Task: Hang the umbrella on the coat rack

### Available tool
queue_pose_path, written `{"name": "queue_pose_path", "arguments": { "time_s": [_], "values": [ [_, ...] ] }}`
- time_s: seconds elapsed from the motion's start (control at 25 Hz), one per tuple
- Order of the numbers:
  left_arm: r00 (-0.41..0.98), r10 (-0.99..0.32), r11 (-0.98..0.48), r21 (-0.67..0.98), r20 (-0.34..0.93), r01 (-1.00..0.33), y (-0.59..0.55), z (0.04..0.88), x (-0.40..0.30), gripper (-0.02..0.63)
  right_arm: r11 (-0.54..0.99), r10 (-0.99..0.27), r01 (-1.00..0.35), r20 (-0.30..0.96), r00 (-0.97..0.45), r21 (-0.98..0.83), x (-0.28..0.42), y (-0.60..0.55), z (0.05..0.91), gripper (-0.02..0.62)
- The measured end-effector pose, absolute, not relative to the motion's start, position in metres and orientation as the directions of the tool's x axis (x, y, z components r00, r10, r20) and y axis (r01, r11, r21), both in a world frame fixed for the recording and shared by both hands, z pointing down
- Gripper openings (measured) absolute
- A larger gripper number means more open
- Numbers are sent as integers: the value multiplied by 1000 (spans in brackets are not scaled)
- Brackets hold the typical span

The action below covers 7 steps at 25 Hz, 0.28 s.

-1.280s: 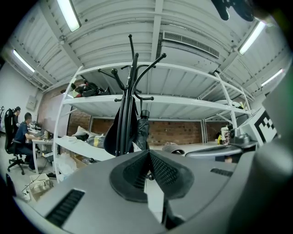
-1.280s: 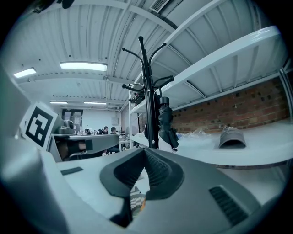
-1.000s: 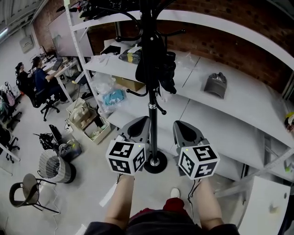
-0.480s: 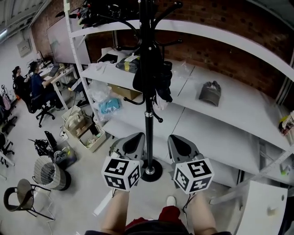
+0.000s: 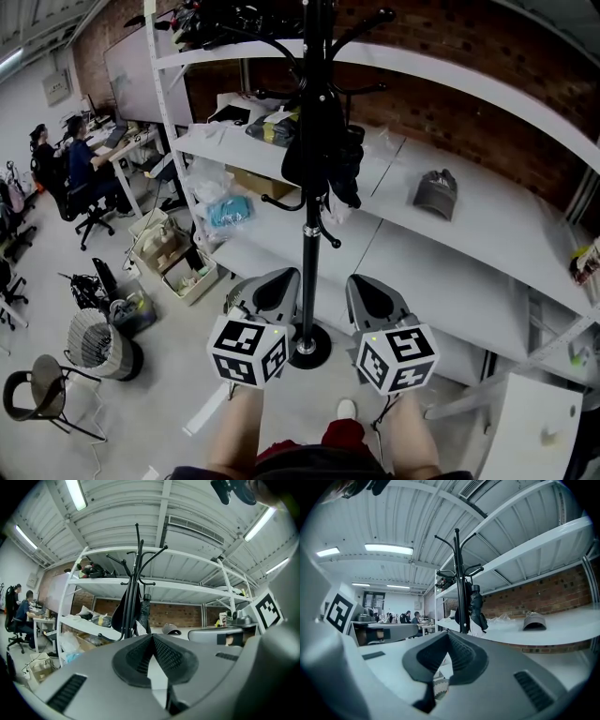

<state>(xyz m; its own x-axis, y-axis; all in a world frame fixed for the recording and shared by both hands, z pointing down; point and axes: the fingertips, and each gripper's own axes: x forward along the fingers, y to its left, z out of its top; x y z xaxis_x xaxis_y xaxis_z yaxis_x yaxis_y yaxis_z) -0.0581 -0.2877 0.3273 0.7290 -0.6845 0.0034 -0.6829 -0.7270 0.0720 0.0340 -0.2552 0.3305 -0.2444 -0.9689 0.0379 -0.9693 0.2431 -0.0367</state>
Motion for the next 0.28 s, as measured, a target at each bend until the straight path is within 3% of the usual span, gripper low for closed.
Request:
{"name": "queue_pose_path", "arguments": {
  "time_s": [0.28],
  "values": [
    [733, -681, -731, 70, -2, -679, -282, 326, -68, 11, 240, -970, -970, 37, -241, -32, 24, -249, 329, 17]
  ]
}}
